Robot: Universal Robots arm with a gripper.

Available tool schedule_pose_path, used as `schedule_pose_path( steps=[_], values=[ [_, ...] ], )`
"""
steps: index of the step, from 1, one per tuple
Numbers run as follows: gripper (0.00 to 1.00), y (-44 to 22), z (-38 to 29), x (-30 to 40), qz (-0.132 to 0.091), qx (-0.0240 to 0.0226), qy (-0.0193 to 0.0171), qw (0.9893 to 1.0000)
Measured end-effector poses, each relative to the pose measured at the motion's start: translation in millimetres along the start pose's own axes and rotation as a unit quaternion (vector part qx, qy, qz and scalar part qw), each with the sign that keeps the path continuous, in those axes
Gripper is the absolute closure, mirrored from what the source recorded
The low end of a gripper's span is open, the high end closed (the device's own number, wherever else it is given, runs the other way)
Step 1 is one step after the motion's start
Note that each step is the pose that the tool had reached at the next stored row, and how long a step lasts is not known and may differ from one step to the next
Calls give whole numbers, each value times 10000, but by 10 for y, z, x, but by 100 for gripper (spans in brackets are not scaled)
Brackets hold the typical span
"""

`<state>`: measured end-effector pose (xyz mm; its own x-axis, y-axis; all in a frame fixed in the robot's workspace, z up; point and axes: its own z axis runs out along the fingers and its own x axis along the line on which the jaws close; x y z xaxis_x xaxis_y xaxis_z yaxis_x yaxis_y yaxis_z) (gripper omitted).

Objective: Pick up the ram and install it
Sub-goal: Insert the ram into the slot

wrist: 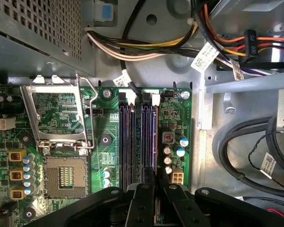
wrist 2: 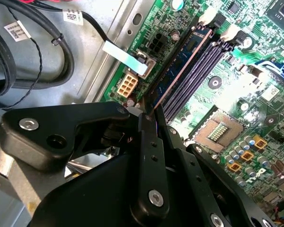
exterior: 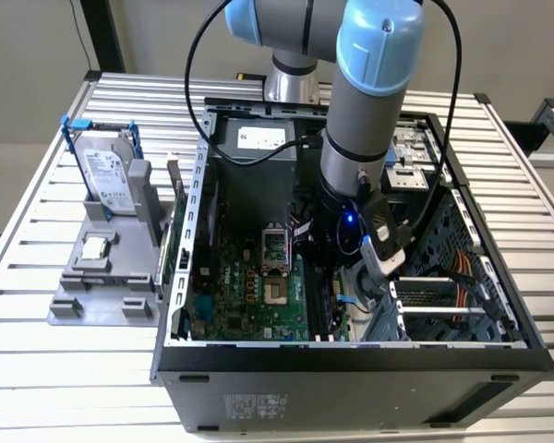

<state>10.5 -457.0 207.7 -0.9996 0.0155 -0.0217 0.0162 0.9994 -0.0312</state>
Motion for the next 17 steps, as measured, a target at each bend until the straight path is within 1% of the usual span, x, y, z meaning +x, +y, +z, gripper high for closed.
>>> schedule_pose_path(
  steps=[3,4,5,9,14,17],
  values=[
    [100,0,2,0,0,1,0,10000],
    [100,4,10,-1,0,-12,-2,10000],
    [0,3,10,-1,0,-7,-2,10000],
    [0,0,6,0,0,1,0,10000],
    [0,0,1,0,0,-2,-1,10000],
    [0,-1,-17,0,0,0,0,10000]
  ],
)
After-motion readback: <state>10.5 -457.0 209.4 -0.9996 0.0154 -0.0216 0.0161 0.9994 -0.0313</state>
